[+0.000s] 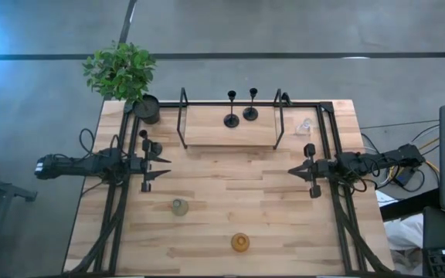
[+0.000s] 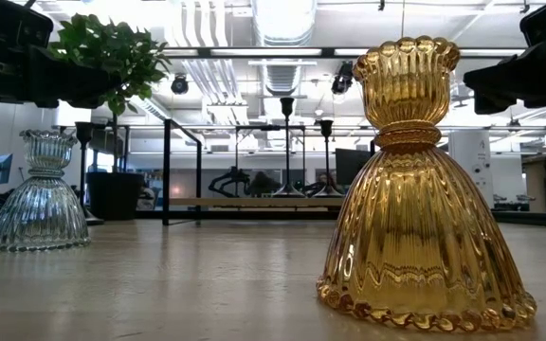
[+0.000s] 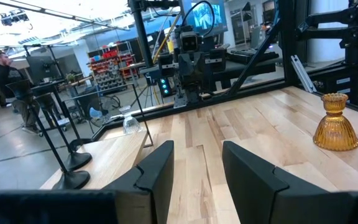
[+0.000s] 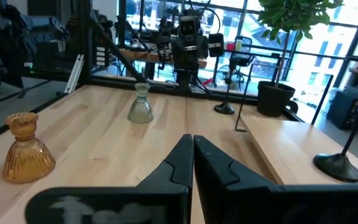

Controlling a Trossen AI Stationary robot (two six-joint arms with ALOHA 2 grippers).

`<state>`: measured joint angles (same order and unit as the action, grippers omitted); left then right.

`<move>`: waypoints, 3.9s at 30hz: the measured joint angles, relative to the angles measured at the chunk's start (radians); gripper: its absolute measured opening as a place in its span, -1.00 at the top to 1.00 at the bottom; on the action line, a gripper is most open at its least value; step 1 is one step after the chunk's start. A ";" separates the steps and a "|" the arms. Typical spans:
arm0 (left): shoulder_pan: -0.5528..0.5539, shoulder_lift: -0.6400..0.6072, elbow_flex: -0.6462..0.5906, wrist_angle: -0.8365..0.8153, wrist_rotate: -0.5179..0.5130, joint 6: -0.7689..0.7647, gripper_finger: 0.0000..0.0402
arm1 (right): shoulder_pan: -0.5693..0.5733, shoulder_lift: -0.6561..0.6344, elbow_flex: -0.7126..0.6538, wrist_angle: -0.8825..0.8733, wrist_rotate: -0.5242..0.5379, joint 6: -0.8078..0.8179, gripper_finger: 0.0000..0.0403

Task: Pick & Place candle stick holders
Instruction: Put the black candle holder on the shelf aligned with the other black candle holders

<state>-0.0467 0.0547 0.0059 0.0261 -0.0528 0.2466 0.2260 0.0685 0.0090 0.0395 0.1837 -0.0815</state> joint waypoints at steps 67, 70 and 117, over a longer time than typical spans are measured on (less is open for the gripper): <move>0.000 0.395 0.706 -1.087 -0.361 -0.874 -0.44 | 0.000 0.001 0.000 0.000 0.000 0.000 0.96; 0.000 0.400 0.721 -1.176 -0.383 -0.977 -0.42 | 0.000 0.002 0.000 0.000 0.000 0.000 0.96; 0.048 0.886 0.480 -1.022 -0.647 -1.532 -0.39 | 0.000 0.006 0.001 0.000 0.000 0.000 0.96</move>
<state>0.0013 0.9410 0.4862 -0.9961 -0.6995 -1.2855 0.2262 0.0750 0.0097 0.0395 0.1833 -0.0816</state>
